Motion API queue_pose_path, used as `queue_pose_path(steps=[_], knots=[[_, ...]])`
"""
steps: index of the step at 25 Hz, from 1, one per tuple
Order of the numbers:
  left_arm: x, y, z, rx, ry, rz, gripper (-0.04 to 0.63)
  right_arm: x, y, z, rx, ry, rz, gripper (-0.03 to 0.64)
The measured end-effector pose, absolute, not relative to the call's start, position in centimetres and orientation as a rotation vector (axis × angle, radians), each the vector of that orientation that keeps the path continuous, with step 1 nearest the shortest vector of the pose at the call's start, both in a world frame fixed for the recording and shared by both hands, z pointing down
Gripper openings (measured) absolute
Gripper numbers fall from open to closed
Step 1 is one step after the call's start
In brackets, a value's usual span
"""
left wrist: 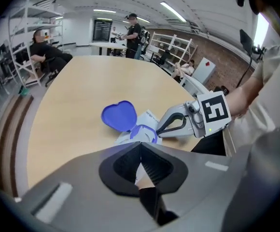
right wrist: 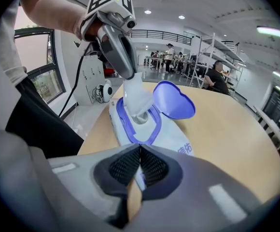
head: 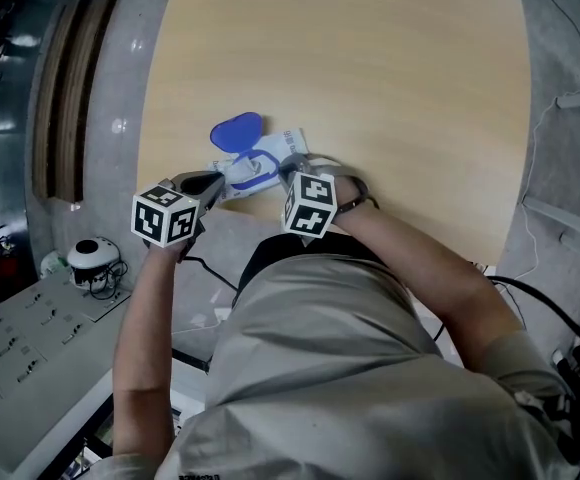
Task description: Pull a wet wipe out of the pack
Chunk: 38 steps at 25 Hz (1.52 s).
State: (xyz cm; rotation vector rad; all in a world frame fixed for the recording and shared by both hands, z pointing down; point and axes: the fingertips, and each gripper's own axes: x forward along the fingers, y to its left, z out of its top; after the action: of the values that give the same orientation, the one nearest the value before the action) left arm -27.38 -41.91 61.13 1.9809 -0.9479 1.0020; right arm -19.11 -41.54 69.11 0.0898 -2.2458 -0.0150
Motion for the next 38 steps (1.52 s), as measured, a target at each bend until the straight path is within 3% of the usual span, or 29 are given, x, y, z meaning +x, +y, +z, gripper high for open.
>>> queue_pose_path(steps=[38], knots=[[-39.5, -34.9, 54.6, 2.139, -1.030, 0.966, 0.006, -21.1, -39.9, 68.9, 0.257, -2.085, -0.061, 0.003]])
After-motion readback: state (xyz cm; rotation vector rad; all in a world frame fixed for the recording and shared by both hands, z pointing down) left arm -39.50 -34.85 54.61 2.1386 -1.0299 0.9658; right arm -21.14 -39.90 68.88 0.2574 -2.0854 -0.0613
